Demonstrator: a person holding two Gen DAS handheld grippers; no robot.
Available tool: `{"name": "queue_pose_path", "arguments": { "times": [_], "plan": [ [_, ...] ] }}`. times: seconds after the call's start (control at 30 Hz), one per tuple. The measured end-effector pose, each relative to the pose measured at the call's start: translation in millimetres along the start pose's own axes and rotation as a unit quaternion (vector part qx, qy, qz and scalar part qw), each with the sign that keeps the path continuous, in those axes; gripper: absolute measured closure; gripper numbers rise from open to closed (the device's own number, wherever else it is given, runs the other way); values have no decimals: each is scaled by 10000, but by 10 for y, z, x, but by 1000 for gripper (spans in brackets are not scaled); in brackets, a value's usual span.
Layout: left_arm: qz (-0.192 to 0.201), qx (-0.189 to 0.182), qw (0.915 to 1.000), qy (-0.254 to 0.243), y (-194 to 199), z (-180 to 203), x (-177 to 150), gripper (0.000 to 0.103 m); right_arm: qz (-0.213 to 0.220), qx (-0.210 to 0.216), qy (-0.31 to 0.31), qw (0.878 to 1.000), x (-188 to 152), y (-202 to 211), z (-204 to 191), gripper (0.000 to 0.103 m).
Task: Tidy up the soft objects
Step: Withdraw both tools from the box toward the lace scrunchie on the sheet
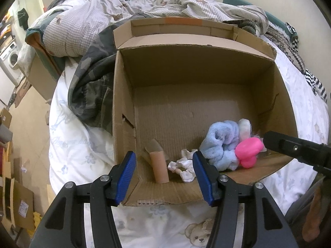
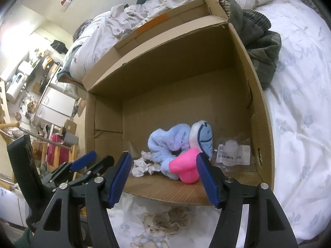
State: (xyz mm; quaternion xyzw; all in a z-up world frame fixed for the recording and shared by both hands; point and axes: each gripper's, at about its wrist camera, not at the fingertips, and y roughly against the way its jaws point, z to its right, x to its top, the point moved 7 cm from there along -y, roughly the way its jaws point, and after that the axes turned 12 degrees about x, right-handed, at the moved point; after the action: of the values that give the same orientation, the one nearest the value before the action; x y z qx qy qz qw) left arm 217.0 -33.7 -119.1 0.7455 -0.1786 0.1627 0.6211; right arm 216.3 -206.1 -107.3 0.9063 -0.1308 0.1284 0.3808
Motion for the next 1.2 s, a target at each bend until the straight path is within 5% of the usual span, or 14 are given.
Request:
{"name": "queue_pose_path", "arguments": {
  "times": [0.6, 0.93, 1.2],
  "plan": [
    [-58, -113, 9982, 593, 353, -329, -321, 49, -147, 181, -12, 9997, -421, 201, -177, 34],
    [-325, -299, 9947, 927, 436, -382, -667, 49, -1337, -463, 310, 9895, -833, -321, -49, 34],
    [-337, -296, 9917, 1206, 466, -522, -708, 48, -2423, -1043, 889, 9605, -1227, -854, -12, 34]
  ]
}}
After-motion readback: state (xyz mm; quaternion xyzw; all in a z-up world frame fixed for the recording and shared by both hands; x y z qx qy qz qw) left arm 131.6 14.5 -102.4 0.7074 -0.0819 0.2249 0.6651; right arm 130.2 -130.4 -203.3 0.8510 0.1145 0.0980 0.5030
